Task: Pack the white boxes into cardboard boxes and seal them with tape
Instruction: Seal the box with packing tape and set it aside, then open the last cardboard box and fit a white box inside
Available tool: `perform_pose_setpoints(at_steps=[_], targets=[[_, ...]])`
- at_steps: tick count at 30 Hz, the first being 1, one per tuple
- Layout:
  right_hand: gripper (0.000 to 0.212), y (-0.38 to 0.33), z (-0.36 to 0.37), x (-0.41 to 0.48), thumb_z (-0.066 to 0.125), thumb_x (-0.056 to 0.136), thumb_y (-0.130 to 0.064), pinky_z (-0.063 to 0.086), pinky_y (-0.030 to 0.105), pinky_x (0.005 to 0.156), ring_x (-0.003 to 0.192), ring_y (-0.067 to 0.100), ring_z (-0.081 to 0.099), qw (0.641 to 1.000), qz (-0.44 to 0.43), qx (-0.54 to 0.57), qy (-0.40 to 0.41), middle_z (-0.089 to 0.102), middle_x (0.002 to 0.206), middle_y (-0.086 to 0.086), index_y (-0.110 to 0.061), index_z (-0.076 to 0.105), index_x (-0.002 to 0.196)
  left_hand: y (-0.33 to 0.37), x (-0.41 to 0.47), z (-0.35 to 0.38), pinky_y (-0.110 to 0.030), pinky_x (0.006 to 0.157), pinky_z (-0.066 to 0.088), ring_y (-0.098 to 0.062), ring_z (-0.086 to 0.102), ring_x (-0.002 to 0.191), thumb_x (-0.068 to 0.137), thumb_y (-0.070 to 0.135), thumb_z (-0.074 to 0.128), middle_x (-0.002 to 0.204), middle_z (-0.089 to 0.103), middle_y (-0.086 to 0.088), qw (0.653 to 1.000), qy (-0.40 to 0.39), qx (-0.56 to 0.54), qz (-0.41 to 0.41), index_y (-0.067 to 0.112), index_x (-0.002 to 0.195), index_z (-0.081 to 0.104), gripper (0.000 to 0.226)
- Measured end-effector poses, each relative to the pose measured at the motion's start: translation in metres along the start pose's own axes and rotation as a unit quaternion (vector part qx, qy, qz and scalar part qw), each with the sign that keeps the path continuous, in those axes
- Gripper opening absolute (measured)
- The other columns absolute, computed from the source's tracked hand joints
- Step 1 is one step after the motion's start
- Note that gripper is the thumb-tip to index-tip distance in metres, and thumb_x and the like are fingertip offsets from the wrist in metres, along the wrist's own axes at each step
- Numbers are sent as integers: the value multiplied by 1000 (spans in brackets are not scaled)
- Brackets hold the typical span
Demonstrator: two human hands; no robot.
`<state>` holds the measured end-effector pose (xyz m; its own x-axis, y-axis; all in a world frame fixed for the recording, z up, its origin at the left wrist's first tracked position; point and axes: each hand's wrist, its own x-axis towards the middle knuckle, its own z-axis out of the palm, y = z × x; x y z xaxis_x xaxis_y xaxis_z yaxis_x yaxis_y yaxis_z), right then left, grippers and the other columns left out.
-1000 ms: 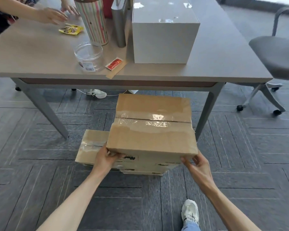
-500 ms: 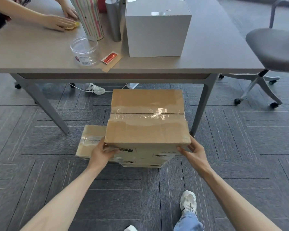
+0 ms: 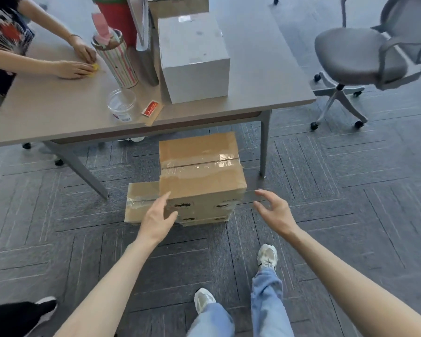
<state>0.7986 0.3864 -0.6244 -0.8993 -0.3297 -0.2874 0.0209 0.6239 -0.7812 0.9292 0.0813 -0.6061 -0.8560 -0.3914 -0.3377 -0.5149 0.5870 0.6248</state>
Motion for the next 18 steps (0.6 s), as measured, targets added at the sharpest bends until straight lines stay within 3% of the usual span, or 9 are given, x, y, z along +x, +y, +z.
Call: perform_pose_setpoints(at_steps=[4,9,18], targets=[[40,-21,-60,-27,60,96,-29,29,31,117,139,11,40,992,-50,-118,8,51,144,-4,-21,58,135,78,-16,-4,-36,108,42,-15,47,131,95,21,57,142,52,1,991,8,67,113,18,139,49,45],[43,-30,-156,-41,56,98,-31,32,34,114,142,12,34,975,-81,-198,55,47,148,-2,-21,53,140,185,-9,17,-31,108,36,-11,41,135,96,23,54,146,47,5,970,-14,135,199,21,138,50,42],[46,9,-321,-20,50,100,-36,33,32,114,140,11,36,965,-67,-225,120,45,150,-4,-23,47,144,390,35,110,-32,111,35,-7,34,138,97,33,52,150,39,12,931,-49,164,323,30,138,48,41]])
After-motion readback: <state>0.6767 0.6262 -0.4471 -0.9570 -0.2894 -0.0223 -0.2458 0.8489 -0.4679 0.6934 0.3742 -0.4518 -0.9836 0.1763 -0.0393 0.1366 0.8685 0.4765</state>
